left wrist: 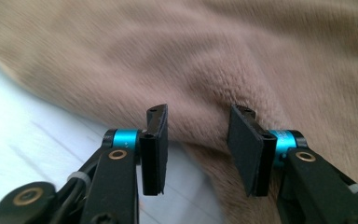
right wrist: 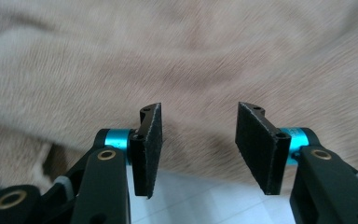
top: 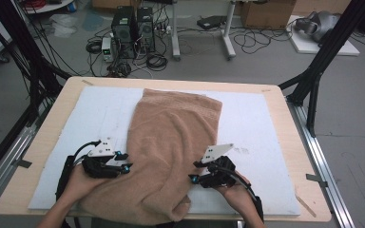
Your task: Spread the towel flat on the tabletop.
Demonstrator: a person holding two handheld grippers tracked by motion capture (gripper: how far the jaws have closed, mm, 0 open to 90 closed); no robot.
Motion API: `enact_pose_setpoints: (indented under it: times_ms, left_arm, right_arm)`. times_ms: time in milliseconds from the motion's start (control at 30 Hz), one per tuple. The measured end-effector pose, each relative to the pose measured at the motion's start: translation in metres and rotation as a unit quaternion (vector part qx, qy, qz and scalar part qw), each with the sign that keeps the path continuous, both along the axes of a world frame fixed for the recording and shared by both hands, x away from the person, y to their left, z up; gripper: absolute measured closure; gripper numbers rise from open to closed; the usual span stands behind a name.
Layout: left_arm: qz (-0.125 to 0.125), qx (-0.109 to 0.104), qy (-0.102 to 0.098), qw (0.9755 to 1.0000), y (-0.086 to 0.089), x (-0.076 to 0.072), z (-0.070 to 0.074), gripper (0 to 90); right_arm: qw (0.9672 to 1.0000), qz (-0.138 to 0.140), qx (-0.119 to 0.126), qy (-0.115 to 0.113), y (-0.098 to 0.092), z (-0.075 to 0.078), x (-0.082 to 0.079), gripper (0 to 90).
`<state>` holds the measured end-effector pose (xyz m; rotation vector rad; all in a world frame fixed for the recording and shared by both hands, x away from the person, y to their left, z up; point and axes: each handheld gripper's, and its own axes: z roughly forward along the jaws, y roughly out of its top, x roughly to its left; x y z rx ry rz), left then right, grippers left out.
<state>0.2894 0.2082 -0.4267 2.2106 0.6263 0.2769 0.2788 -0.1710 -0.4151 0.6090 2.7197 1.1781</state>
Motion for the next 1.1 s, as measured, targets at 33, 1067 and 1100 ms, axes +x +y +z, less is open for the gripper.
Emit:
enact_pose_setpoints:
  times_ms: [33, 1067, 1100]
  left_arm:
    - [-0.003, 0.004, -0.001, 1.0, -0.002, -0.001, -0.003, 58.2]
    - [0.148, -0.042, -0.052, 0.9867, 0.001, 0.052, 0.034, 82.4]
    - [0.151, -0.038, -0.051, 0.9866, 0.001, 0.052, 0.033, 78.5]
  right_arm:
    - [1.0, 0.001, -0.003, 0.001, 0.001, -0.004, -0.002, 50.8]
    - [0.9936, -0.103, -0.037, -0.03, -0.024, 0.04, 0.095, 72.3]
    - [0.9924, -0.112, -0.041, -0.029, -0.023, 0.038, 0.096, 68.3]
